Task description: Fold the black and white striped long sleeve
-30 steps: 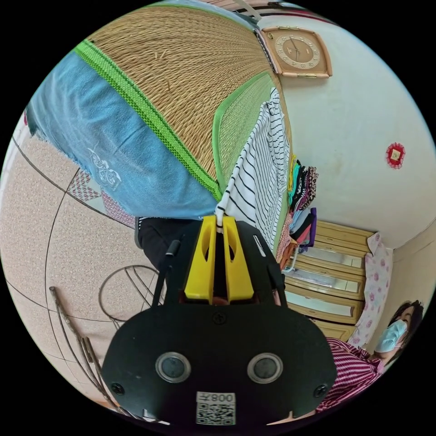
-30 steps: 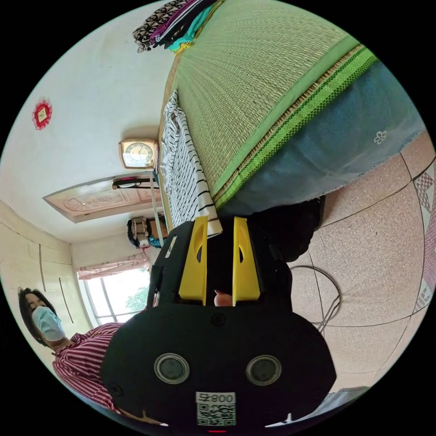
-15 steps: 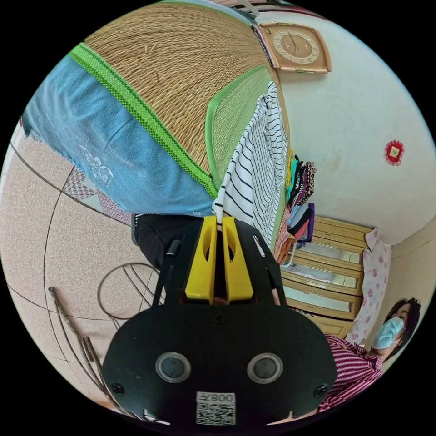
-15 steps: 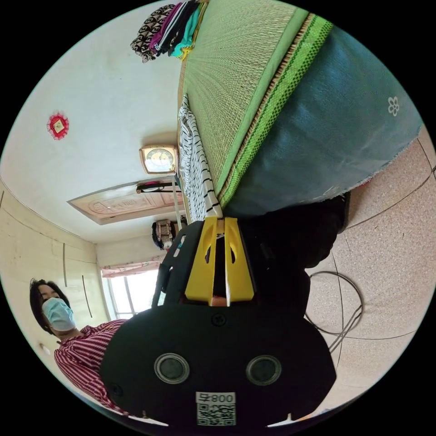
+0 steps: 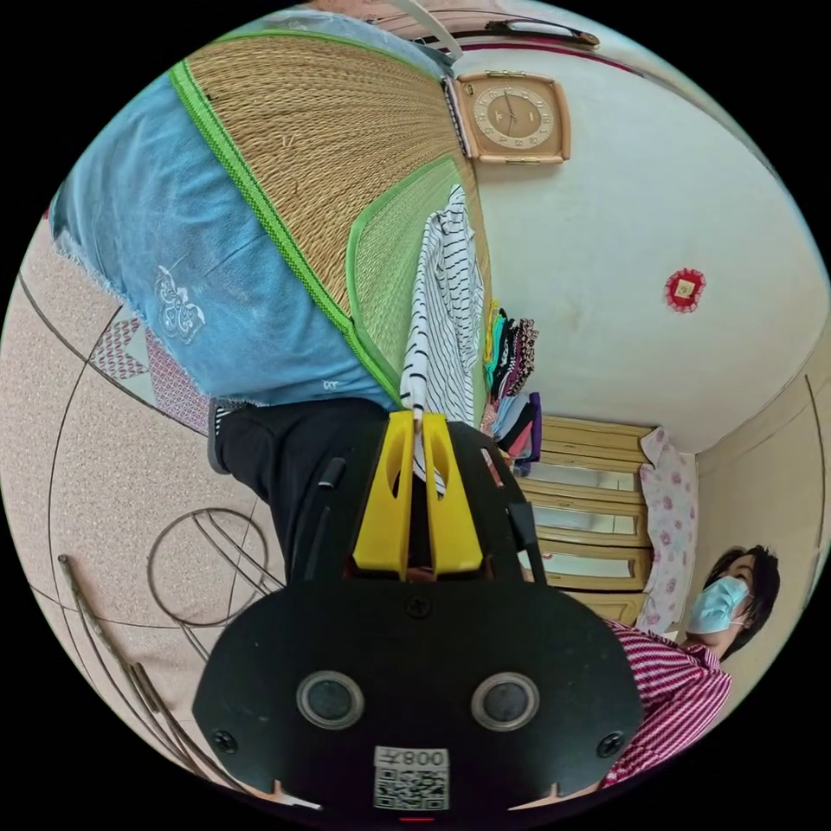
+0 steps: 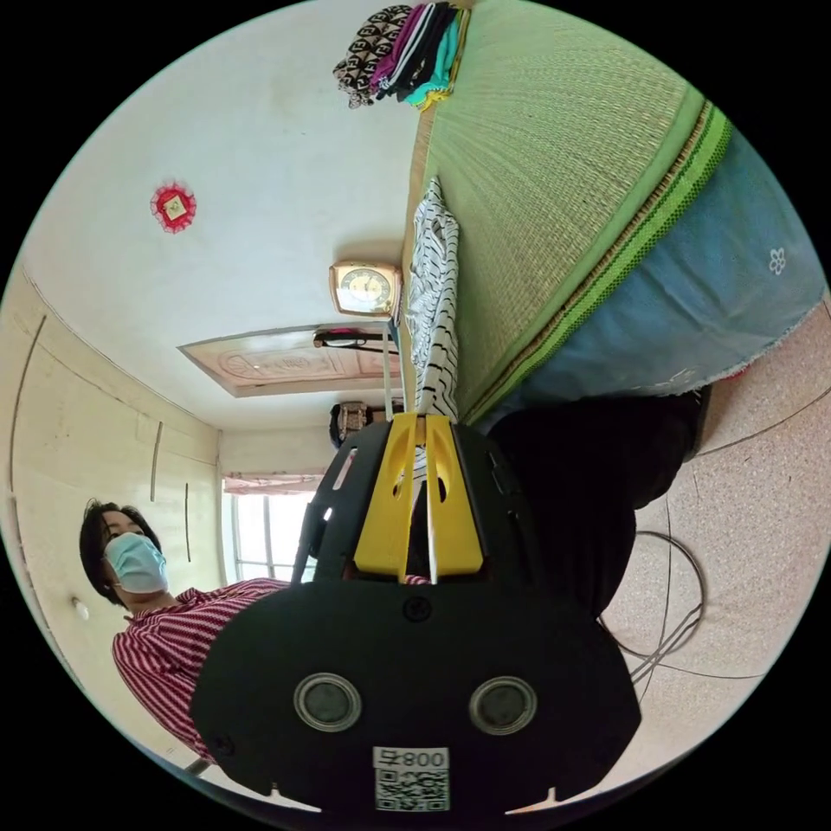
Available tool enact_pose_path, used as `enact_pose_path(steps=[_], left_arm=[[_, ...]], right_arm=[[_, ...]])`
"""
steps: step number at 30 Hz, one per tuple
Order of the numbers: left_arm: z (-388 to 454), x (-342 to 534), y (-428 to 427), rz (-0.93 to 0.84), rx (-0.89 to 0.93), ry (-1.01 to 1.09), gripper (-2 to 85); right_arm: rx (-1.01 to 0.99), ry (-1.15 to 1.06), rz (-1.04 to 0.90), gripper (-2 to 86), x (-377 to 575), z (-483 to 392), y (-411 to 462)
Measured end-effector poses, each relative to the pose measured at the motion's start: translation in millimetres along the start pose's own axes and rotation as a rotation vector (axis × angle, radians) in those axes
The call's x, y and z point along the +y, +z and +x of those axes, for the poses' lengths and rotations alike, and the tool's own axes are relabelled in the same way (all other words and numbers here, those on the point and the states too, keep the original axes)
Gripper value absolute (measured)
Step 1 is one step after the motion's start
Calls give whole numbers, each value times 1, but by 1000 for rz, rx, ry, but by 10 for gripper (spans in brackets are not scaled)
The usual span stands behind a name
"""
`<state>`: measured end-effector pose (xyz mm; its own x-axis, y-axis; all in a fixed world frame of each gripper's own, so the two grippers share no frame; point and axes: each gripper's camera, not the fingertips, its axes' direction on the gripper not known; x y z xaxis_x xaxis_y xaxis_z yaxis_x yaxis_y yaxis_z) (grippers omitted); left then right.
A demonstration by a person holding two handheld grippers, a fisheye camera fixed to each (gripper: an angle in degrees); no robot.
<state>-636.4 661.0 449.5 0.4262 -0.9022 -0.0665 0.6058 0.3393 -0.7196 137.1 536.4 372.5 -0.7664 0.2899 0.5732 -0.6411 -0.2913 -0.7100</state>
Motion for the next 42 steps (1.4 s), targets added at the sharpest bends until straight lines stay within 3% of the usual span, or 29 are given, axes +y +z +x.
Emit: enact_pose_path(steps=[28,42], left_arm=[[-58,189,-89,54,390,216,15],[-74,258,-118,87,474,333,14]], right_arm=[[-86,-250,-33,17,151,-82,-20],[-111,-336,-46,18,205,-93,-12]])
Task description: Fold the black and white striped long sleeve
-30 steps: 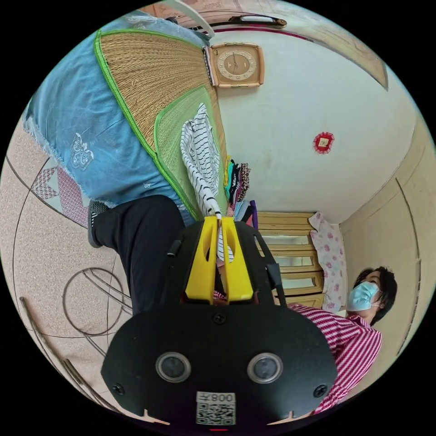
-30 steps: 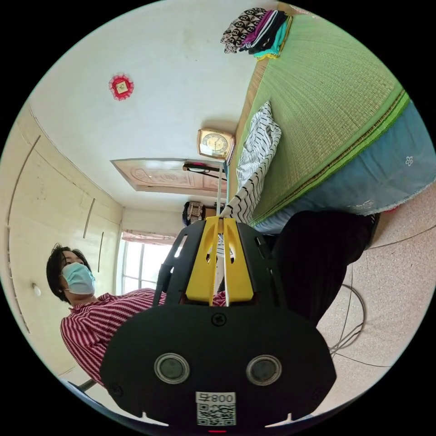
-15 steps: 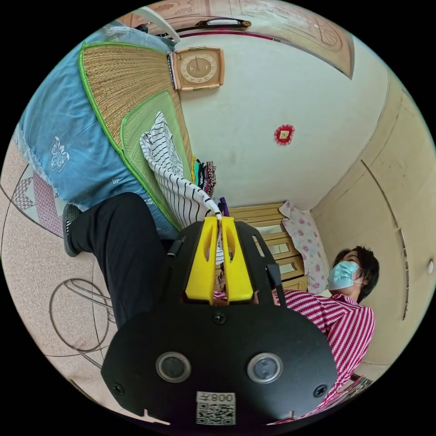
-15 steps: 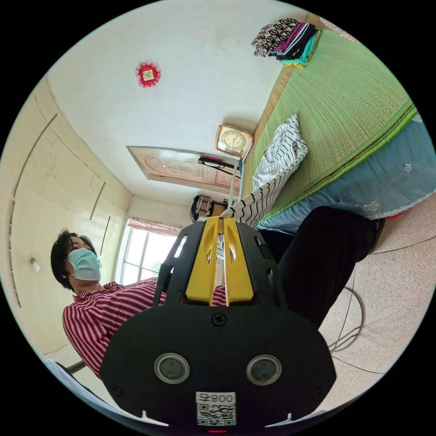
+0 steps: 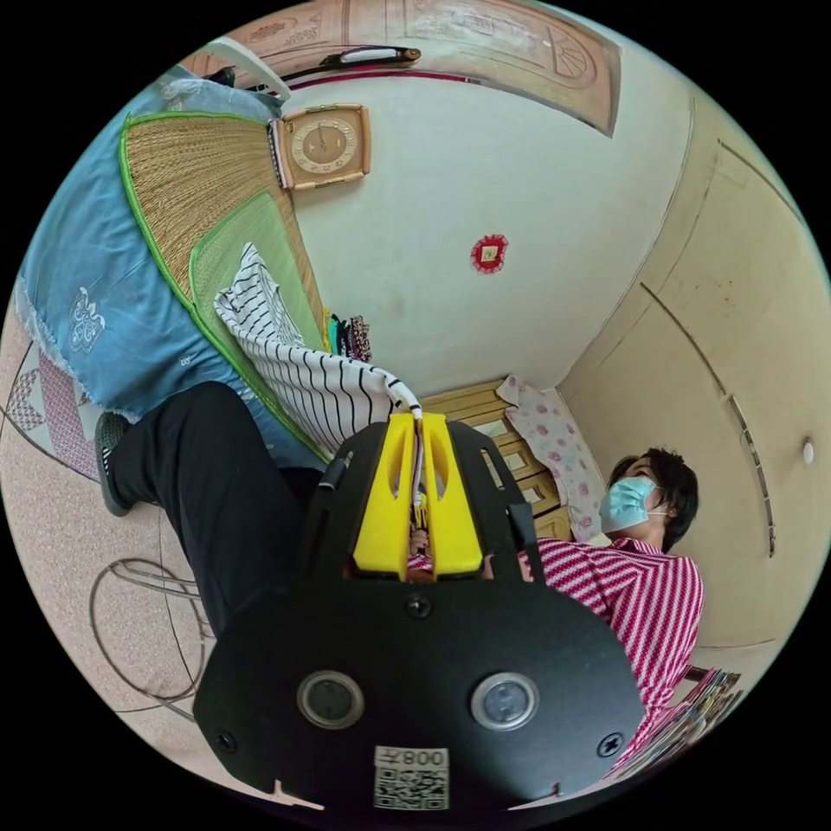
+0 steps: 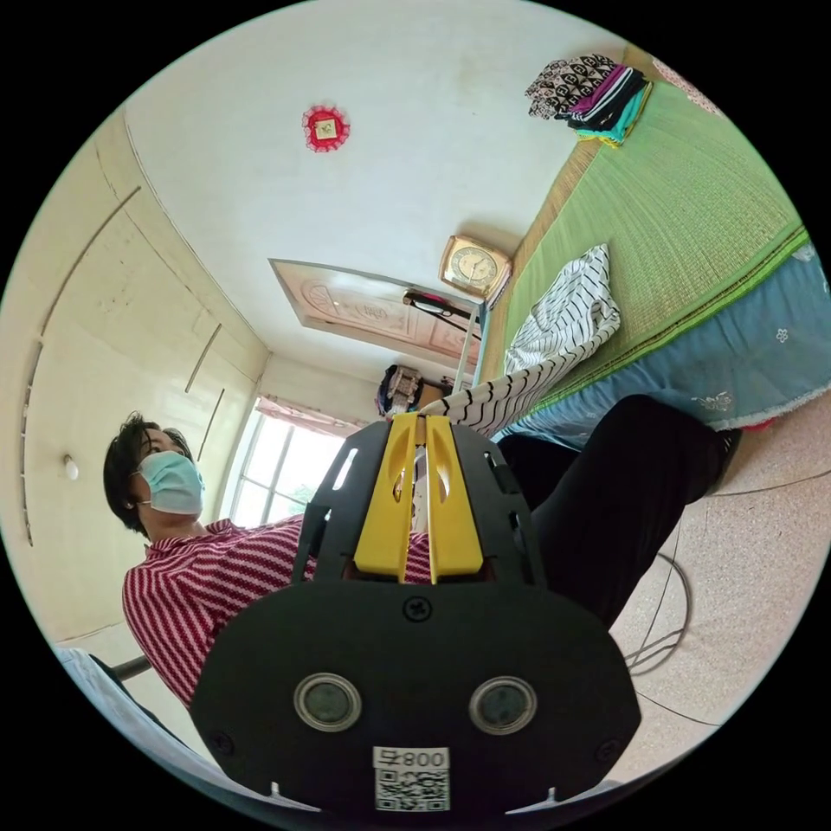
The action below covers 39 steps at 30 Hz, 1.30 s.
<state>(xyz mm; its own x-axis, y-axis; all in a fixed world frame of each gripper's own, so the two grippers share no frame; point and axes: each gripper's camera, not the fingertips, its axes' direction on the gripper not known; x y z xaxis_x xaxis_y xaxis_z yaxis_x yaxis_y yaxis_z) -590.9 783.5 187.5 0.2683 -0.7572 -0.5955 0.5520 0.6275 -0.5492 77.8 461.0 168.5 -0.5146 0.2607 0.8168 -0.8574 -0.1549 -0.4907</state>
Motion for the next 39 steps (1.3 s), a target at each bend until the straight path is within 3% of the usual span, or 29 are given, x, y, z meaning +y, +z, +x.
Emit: enact_pose_path(steps=[39], left_arm=[[32,88,-15,-28,149,138,14]], right_arm=[[0,-81,13,17,50,-13,41]])
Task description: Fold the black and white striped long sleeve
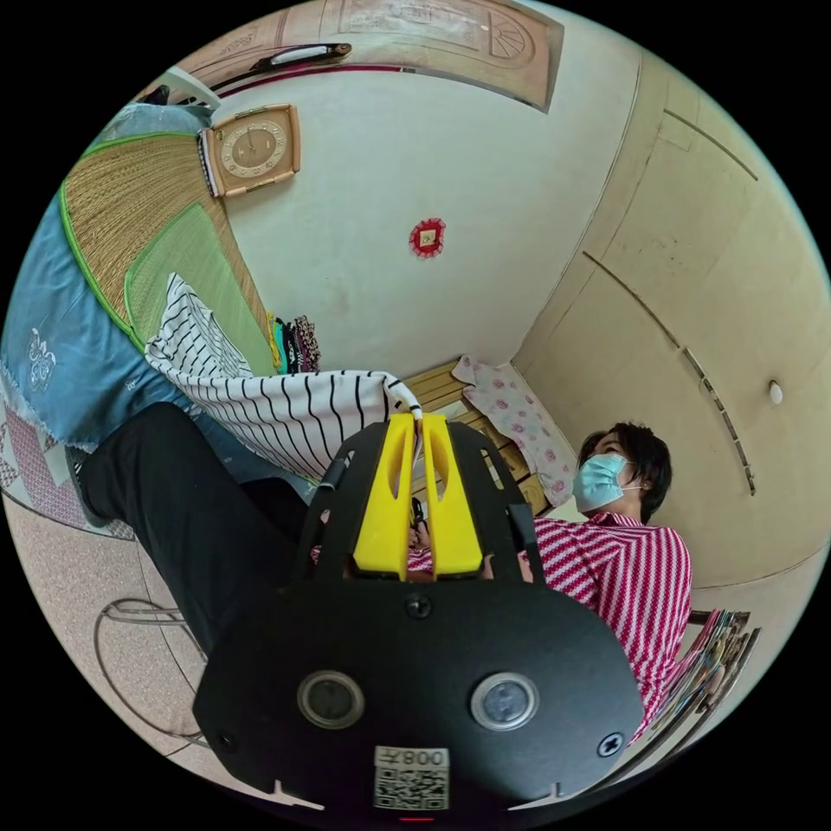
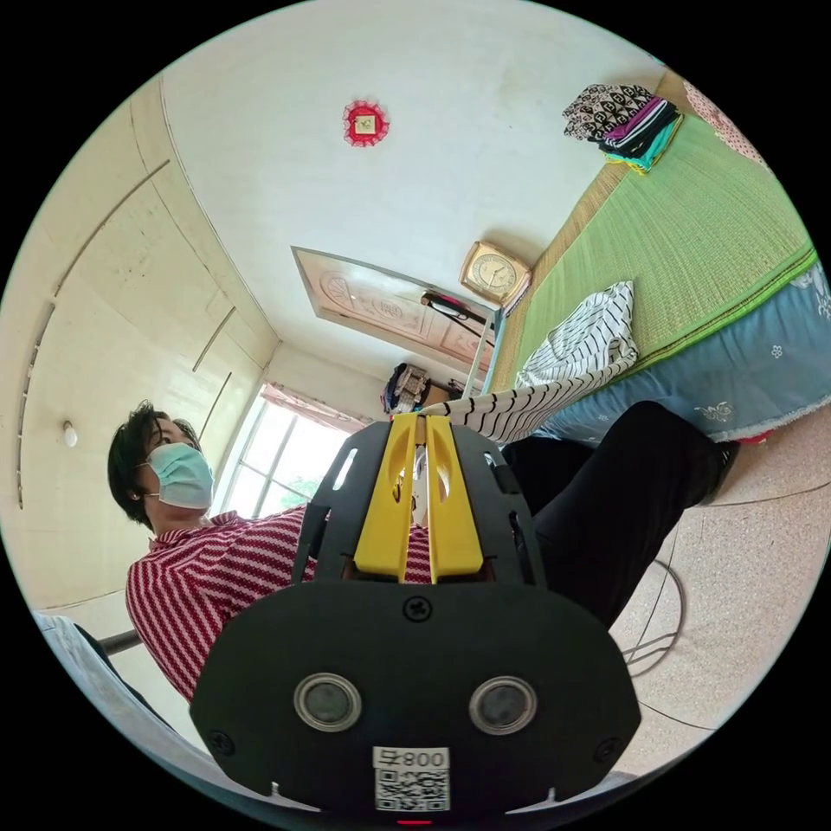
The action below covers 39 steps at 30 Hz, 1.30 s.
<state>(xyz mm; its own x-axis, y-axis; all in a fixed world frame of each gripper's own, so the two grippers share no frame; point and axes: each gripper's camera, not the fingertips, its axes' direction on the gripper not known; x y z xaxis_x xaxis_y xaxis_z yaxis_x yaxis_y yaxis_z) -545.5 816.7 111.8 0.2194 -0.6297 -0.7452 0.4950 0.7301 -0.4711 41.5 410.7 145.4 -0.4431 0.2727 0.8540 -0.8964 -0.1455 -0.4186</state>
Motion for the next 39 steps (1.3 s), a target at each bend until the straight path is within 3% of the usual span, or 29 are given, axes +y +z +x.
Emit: enact_pose_path(steps=[39], left_arm=[[31,-23,15,1,27,4,14]], right_arm=[[-14,18,0,17,0,-3,6]])
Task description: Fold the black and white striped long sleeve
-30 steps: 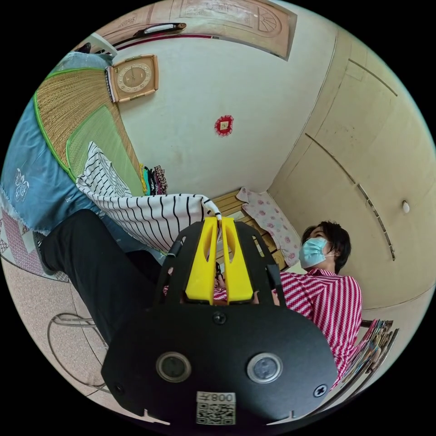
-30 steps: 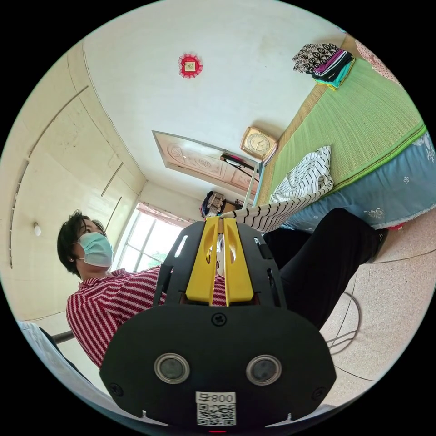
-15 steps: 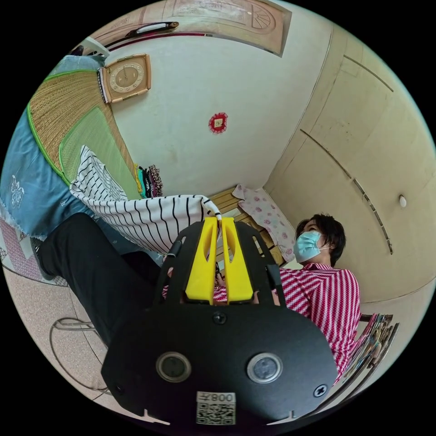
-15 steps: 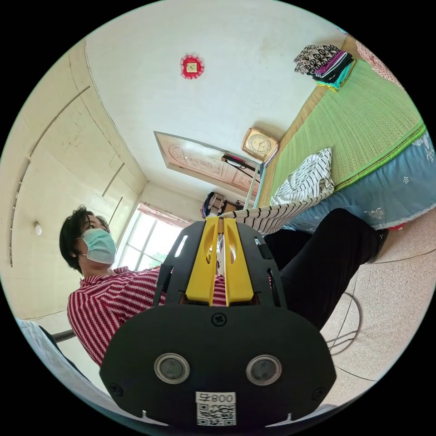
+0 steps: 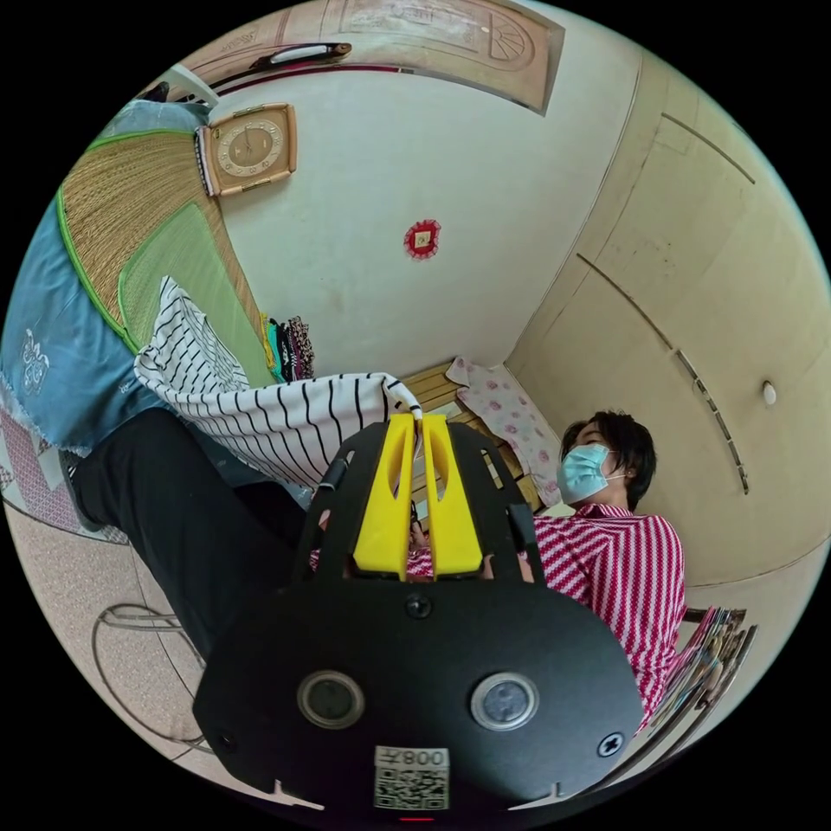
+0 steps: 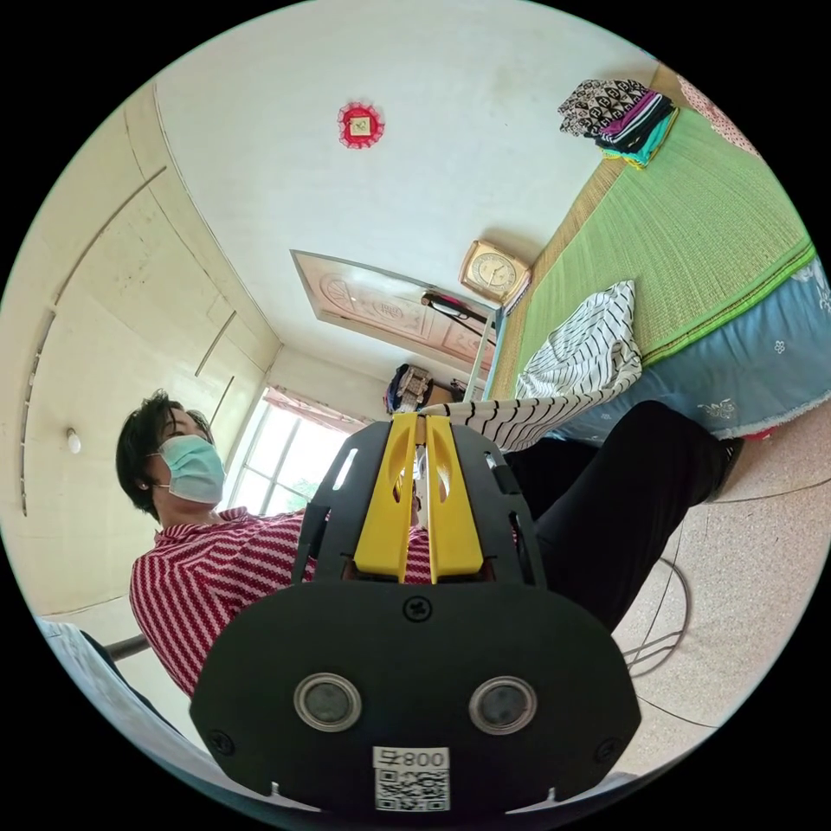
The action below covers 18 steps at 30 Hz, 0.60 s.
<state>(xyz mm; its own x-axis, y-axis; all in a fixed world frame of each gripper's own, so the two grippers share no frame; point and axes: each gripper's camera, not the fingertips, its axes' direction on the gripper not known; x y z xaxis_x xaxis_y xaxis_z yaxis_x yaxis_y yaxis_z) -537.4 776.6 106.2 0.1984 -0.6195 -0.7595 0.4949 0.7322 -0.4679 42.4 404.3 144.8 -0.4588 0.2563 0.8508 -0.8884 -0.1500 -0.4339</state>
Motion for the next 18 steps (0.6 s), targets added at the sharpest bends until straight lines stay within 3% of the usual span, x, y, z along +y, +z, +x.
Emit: enact_pose_path(steps=[18], left_arm=[[8,-62,26,-2,9,-11,15]], right_arm=[[-7,9,5,18,-19,-12,-8]])
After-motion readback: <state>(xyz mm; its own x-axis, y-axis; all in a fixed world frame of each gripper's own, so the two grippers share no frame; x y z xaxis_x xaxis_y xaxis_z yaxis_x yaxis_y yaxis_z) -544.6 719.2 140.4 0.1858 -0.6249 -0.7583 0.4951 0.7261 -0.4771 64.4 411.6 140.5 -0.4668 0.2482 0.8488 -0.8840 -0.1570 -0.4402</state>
